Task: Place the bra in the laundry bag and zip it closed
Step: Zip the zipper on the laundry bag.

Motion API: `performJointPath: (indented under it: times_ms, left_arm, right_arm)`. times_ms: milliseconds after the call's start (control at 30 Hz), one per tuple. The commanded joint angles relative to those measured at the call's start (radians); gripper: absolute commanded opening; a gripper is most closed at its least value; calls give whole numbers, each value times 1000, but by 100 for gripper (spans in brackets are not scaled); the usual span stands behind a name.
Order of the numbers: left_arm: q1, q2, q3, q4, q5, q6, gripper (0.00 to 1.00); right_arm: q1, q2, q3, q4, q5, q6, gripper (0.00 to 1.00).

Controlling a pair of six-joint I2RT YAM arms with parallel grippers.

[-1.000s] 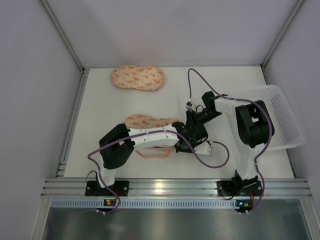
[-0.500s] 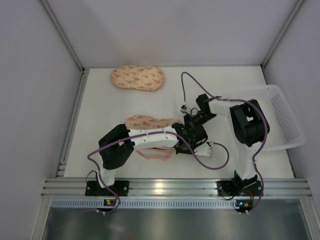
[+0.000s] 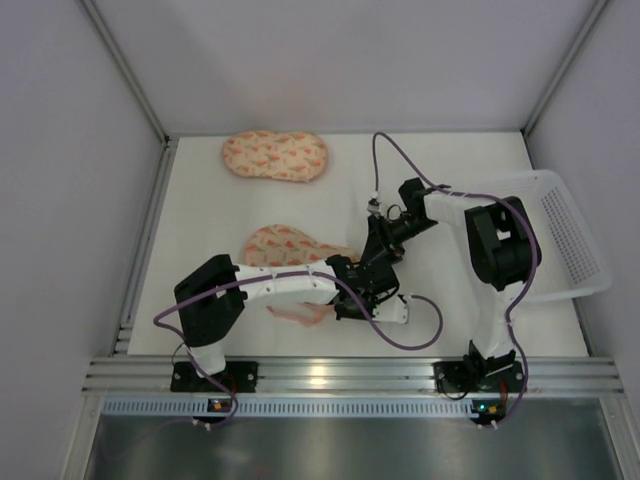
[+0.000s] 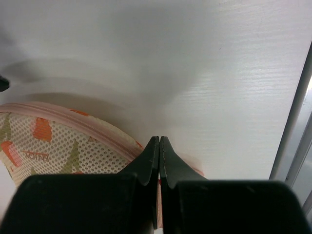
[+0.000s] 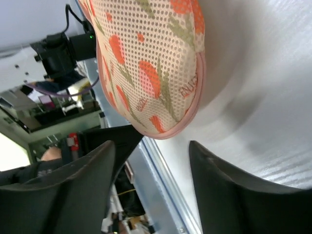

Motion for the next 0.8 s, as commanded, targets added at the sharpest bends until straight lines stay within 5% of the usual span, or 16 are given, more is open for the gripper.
performJointPath:
  times_ms: [0, 67, 267, 367, 467, 767]
  left_arm:
    - [-1, 3, 55, 20, 10, -15, 0]
    - [-1, 21, 101, 31, 12, -12, 0]
    - [-2, 81, 202, 54, 6, 8, 0]
    - [-1, 95, 219, 52, -6, 21, 0]
    - [-2, 88, 181, 51, -2, 35, 0]
    - [-2, -29, -14, 51, 76, 18, 0]
  right_arm:
    - [-5, -29, -61, 52, -56, 32, 67]
    - [1, -57, -99, 100, -65, 82, 76]
    - [42, -37, -119, 201, -117, 173, 70]
    - [70, -5, -84, 177, -131, 161, 42]
    - [68, 3, -58, 137, -98, 124, 0]
    - [28, 55, 43, 0, -1, 3, 0]
